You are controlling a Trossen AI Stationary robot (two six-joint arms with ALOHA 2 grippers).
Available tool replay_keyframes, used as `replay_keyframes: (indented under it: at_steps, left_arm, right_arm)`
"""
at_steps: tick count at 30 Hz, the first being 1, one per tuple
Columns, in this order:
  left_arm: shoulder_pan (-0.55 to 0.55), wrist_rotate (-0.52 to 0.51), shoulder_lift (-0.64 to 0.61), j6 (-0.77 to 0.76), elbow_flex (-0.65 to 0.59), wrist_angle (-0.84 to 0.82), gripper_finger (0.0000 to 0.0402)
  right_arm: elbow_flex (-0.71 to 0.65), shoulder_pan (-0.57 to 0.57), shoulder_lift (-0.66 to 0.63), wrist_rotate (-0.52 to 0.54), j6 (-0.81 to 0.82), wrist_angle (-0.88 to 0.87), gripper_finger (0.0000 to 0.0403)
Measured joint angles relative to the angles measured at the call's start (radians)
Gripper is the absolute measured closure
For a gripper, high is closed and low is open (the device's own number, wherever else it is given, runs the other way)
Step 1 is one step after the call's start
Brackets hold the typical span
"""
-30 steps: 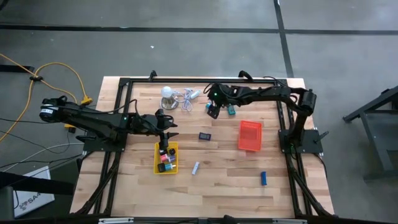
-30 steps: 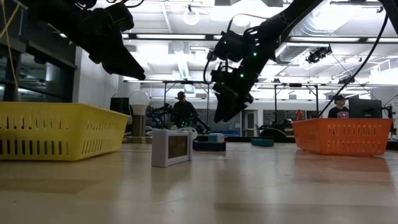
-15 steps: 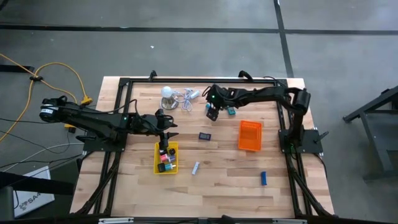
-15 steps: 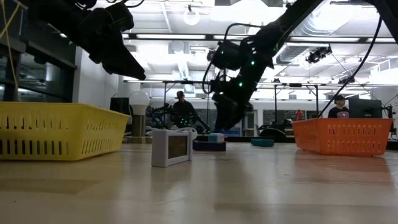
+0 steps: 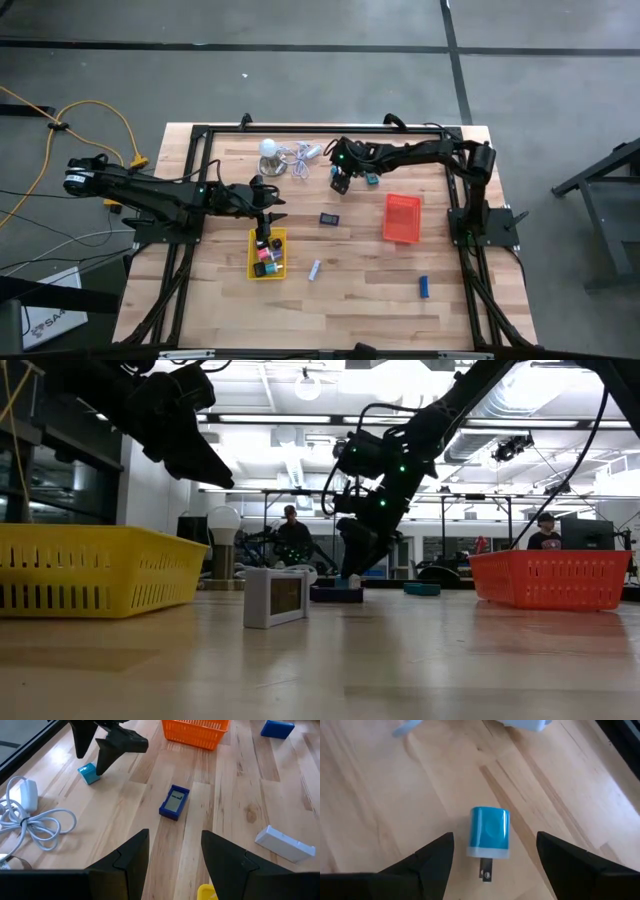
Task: Pick & Place Office items
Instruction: Put the blue charger adapter into the yellow bin
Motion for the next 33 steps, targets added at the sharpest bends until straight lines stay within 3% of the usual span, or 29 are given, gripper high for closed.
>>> replay_keyframes:
  at_steps: [11, 33]
  left_arm:
    - [0.0, 0.0, 0.0, 0.0, 0.0, 0.0, 0.0226]
    - [0.0, 0.003, 0.0, 0.0, 0.0, 0.0, 0.0226]
  right_arm:
    - [0.0, -0.02, 0.019, -0.055, 0.038, 0.022, 0.0131]
    - [0.0, -0.02, 0.045, -0.028, 0.03, 0.03, 0.0141]
